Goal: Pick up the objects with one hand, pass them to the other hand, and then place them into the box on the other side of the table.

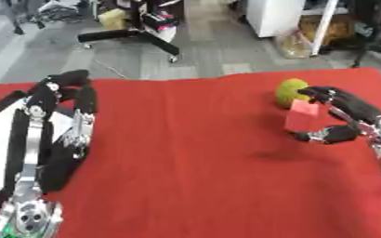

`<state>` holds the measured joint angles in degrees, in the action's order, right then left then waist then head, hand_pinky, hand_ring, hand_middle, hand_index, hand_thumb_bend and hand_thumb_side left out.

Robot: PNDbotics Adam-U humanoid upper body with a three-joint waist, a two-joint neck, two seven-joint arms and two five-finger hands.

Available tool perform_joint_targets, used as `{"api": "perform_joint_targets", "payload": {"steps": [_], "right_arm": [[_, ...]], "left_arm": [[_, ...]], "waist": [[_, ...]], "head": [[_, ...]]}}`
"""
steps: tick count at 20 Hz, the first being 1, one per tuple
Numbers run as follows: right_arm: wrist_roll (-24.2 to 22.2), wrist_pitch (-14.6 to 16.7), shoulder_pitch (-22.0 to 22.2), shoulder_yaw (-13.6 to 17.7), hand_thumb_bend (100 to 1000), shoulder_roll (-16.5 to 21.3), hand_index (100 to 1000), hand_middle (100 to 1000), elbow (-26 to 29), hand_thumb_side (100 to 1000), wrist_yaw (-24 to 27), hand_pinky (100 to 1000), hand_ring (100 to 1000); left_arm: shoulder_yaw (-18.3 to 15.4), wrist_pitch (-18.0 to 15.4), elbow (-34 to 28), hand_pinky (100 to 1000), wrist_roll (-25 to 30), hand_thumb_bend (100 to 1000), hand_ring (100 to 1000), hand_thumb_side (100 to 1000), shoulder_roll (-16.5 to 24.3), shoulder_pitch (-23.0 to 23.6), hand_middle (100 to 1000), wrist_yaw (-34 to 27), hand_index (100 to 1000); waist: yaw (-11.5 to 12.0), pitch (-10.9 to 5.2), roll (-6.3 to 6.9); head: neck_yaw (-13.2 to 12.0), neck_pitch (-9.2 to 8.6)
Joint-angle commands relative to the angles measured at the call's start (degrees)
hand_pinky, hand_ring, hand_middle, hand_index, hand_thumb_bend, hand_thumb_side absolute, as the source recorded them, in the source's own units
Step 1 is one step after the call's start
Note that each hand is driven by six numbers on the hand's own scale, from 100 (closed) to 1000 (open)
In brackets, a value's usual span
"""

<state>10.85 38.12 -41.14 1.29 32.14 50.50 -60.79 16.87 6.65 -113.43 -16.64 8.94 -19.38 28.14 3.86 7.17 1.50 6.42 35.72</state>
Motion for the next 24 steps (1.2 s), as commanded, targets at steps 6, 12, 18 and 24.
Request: {"api": "perform_joint_targets", "payload": {"steps": [6,12,18,24], "right_arm": [[2.1,-2.3,-2.8,0.9,741,1.9,965,864,0.9,1000,-0.5,938,692],[1.1,-3.2,-3.5,1.6,734,1.4,966,843,-4.1,1000,-3.2,940,703],[0.4,-3.0,-3.6,1.8,734,1.2,967,794,-6.6,1000,-4.4,940,708],[-0.6,-3.2,-3.5,1.8,710,1.2,976,790,-7.3,1000,-6.1,935,745]], "left_arm": [[0.2,0.0,-1.2,772,0.3,269,610,893,-0.3,-0.4,643,0.5,783],[0.4,-0.2,-1.2,772,0.5,266,609,897,-0.6,-0.7,643,0.6,784],[0.5,-0.3,-1.2,772,0.5,264,609,899,-0.7,-0.7,643,0.7,784],[0.5,-0.4,-1.2,773,0.6,262,609,901,-0.8,-0.6,643,1.0,784]], "waist": [[0.2,-0.54,-0.02],[0.9,-0.01,0.18],[1.2,0.26,0.18],[1.4,0.22,0.13]], "head": [[0.8,-0.23],[1.6,-0.89],[1.8,-0.77],[1.9,-0.6]]}}
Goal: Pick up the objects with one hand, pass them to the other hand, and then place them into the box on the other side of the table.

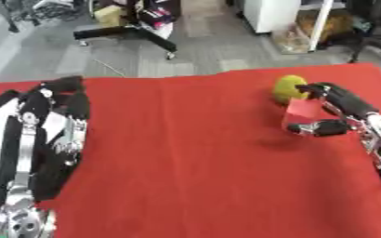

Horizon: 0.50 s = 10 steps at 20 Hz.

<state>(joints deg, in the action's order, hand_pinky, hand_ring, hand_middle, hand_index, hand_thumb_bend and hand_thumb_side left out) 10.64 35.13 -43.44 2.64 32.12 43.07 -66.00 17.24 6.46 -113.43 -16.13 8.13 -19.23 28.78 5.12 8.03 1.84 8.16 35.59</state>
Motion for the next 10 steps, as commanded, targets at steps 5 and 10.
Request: {"api": "perform_joint_targets", "payload": {"steps": [5,10], "right_arm": [[-0.1,-1.1,-1.0,0.8,555,1.3,962,717,-0.8,972,-2.3,925,721],[0.9,-1.8,-0.9,0.8,339,1.3,917,566,-1.6,859,-3.8,908,627]], "left_arm": [[0.2,-0.2,-1.2,773,0.1,260,610,903,0.0,-0.6,643,0.5,784],[0.3,-0.2,-1.2,773,0.1,258,610,903,-0.1,-0.6,644,0.8,784]], "waist": [[0.2,-0.62,-0.26],[0.2,-0.53,-0.27]], "head": [[0.3,-0.38],[0.3,-0.35]]}}
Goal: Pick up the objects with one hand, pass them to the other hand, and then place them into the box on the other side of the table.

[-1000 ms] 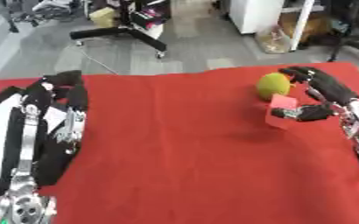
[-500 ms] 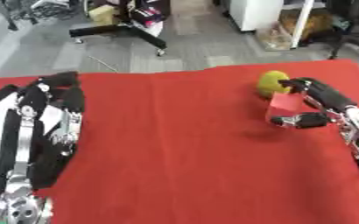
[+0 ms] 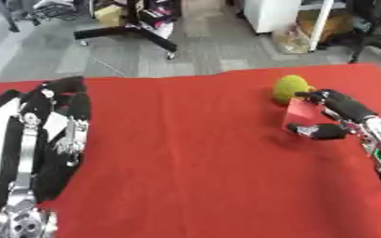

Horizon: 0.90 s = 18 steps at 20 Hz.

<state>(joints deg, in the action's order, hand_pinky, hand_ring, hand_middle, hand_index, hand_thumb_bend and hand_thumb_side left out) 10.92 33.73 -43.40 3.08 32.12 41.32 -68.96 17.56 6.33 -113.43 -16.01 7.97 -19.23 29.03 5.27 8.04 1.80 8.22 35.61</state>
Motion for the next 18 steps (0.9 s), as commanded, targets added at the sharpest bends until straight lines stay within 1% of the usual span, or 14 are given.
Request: {"api": "perform_joint_targets", "payload": {"steps": [1,2,3,4,5,6,8,10,13,15,17,18], "right_arm": [[1.0,-0.5,-0.9,0.4,250,1.2,894,510,0.2,814,-1.1,899,580],[1.5,-0.7,-0.9,0.5,222,1.2,882,492,0.2,798,-1.4,895,557],[2.1,-1.0,-0.8,0.5,164,1.2,857,460,0.2,771,-1.6,886,519],[2.7,-1.3,-0.8,0.5,131,1.2,840,439,0.2,761,-1.9,881,497],[3.4,-1.6,-0.8,0.6,100,1.2,787,387,0.2,726,-2.1,870,444],[4.3,-1.9,-0.8,0.6,100,1.2,766,369,0.3,710,-2.3,867,423],[6.3,-2.3,-0.8,0.7,100,1.2,668,297,0.4,661,-2.4,854,344],[8.4,-2.5,-0.8,0.8,100,1.1,591,251,0.8,648,-1.9,847,299],[10.8,-2.4,-0.8,0.7,100,1.1,539,210,2.3,643,-0.1,843,267],[11.5,-2.0,-0.8,0.4,100,1.0,520,194,4.3,643,2.3,849,260],[11.2,-1.7,-0.8,-0.1,100,0.6,506,188,7.3,647,6.4,858,259],[10.7,-1.7,-0.7,-0.4,100,0.3,499,187,9.2,649,9.2,865,260]], "left_arm": [[-0.1,-0.1,-1.2,773,0.0,257,610,904,0.1,-0.6,644,0.6,784],[0.0,-0.1,-1.2,773,0.0,257,610,905,0.1,-0.6,644,0.6,784],[0.0,-0.1,-1.2,774,0.0,256,611,905,0.0,-0.6,644,0.6,785],[0.0,-0.2,-1.2,774,0.0,255,611,906,0.0,-0.6,644,0.7,785],[-0.1,-0.2,-1.2,774,0.0,255,611,907,0.0,-0.7,644,0.7,784],[-0.1,-0.2,-1.2,774,-0.1,254,611,907,0.0,-0.7,644,0.7,784],[-0.1,-0.2,-1.2,774,-0.1,253,611,909,0.0,-0.6,644,0.7,784],[0.0,-0.1,-1.2,774,-0.1,252,611,910,0.0,-0.6,644,0.6,784],[0.0,-0.1,-1.2,773,-0.1,250,611,911,0.0,-0.6,644,0.6,784],[0.0,0.0,-1.2,773,0.0,244,611,918,0.0,-0.5,644,0.8,784],[0.2,0.3,-1.2,773,0.2,233,609,929,-0.1,-0.3,643,0.9,783],[0.4,0.7,-1.2,770,0.3,228,606,929,-0.3,0.0,639,0.9,780]], "waist": [[0.1,-0.51,-0.21],[0.1,-0.49,-0.21],[0.1,-0.49,-0.2],[0.1,-0.48,-0.19],[0.1,-0.48,-0.19],[0.1,-0.49,-0.19],[0.1,-0.51,-0.21],[0.1,-0.54,-0.24],[0.1,-0.58,-0.27],[0.1,-0.6,-0.29],[-0.1,-0.62,-0.3],[-0.1,-0.64,-0.28]], "head": [[0.3,-0.36],[0.3,-0.37],[0.3,-0.38],[0.3,-0.39],[0.3,-0.4],[0.3,-0.38],[0.3,-0.33],[0.3,-0.3],[0.3,-0.25],[0.2,-0.17],[0.1,-0.13],[0.0,-0.09]]}}
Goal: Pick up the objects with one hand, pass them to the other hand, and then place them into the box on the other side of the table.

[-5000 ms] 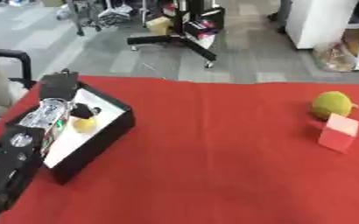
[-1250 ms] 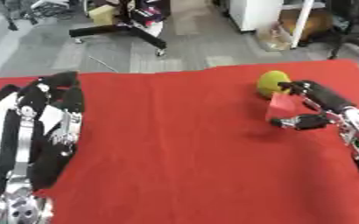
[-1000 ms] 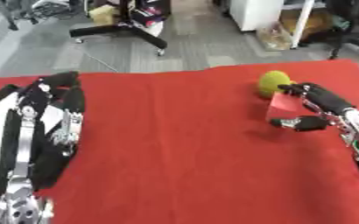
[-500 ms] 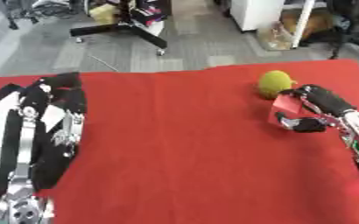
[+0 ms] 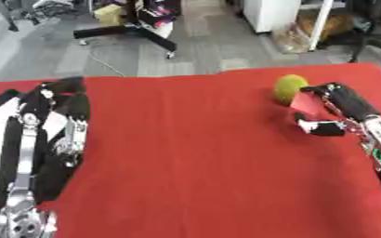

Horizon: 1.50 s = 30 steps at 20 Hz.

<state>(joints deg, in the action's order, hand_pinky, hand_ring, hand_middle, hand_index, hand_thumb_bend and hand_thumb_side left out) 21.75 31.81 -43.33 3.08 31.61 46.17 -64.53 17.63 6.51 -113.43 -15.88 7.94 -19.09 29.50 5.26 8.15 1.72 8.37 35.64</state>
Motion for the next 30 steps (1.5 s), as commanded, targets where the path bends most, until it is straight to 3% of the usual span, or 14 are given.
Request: {"api": "perform_joint_targets", "payload": {"steps": [1,5,9,10,11,12,15,18,19,20,21,24,30], "right_arm": [[-1.0,0.0,-0.7,-0.9,100,0.5,497,186,6.5,651,7.9,868,262],[-6.2,-1.8,-0.2,-3.2,100,-0.7,493,185,16.2,658,19.4,878,275],[-12.4,-5.6,0.7,-5.6,100,-3.1,488,185,26.4,674,30.4,895,280],[-14.2,-6.9,1.0,-6.3,100,-4.2,487,184,28.8,679,33.1,901,279],[-16.0,-8.3,1.3,-6.8,100,-5.2,488,186,31.1,683,35.9,904,281],[-17.9,-9.6,1.5,-7.4,100,-6.4,488,188,33.5,690,38.4,908,282],[-22.9,-13.4,2.2,-8.9,100,-10.0,489,190,39.9,698,44.8,914,284],[-27.1,-16.1,3.1,-10.6,100,-13.3,486,190,44.9,708,49.5,925,281],[-28.3,-17.1,3.5,-11.0,100,-14.1,486,190,46.1,708,50.8,926,280],[-29.4,-18.0,3.9,-11.4,100,-14.9,485,190,47.1,710,52.1,928,278],[-30.3,-18.7,4.3,-11.7,100,-15.4,485,190,48.0,710,53.1,929,278],[-32.5,-20.8,5.1,-12.6,100,-16.8,484,188,50.3,712,55.6,933,273],[-35.4,-23.7,5.9,-13.7,100,-18.1,483,187,53.8,713,59.2,938,268]], "left_arm": [[0.6,1.1,-1.2,769,0.2,223,604,929,-0.5,0.1,637,0.4,777],[1.9,3.0,-1.1,766,0.7,195,611,921,-0.9,0.9,635,0.5,772],[4.6,3.7,0.8,768,1.5,174,624,902,-0.9,0.3,644,2.6,774],[5.6,3.3,1.5,769,1.7,191,630,874,-0.9,-0.4,650,3.4,776],[6.4,2.7,2.1,770,1.7,262,636,836,-1.0,-1.2,656,4.3,780],[7.3,2.1,2.7,771,1.6,242,644,816,-1.2,-2.0,664,5.3,785],[9.6,0.0,4.6,777,0.4,317,663,738,-2.3,-4.8,684,8.4,797],[11.4,-2.3,5.9,789,-1.8,507,698,556,-3.6,-7.9,719,12.2,821],[11.9,-2.8,6.4,789,-2.7,516,700,548,-4.0,-8.8,720,13.7,822],[12.2,-3.2,6.8,792,-3.6,583,707,482,-4.5,-9.6,727,15.1,829],[12.5,-3.4,7.2,792,-4.6,590,708,474,-5.0,-10.2,728,16.5,830],[13.2,-3.2,8.7,795,-8.0,699,719,342,-6.3,-12.1,739,21.0,845],[13.9,-1.5,11.9,798,-12.6,778,729,279,-8.6,-14.4,746,28.2,858]], "waist": [[-0.1,-0.77,-0.19],[-0.4,-0.93,-0.28],[-0.9,-1.13,-0.51],[-1.0,-1.18,-0.63],[-1.1,-1.23,-0.74],[-1.2,-1.26,-0.86],[-1.6,-1.32,-1.26],[-2.0,-1.39,-1.77],[-2.1,-1.4,-1.92],[-2.2,-1.42,-2.08],[-2.3,-1.43,-2.2],[-2.6,-1.45,-2.56],[-2.9,-1.24,-2.8]], "head": [[-0.2,-0.12],[-0.5,-0.01],[-1.0,0.17],[-1.1,0.25],[-1.3,0.33],[-1.5,0.39],[-2.4,0.46],[-3.5,0.5],[-3.9,0.48],[-4.2,0.49],[-4.5,0.49],[-5.4,0.36],[-6.2,0.16]]}}
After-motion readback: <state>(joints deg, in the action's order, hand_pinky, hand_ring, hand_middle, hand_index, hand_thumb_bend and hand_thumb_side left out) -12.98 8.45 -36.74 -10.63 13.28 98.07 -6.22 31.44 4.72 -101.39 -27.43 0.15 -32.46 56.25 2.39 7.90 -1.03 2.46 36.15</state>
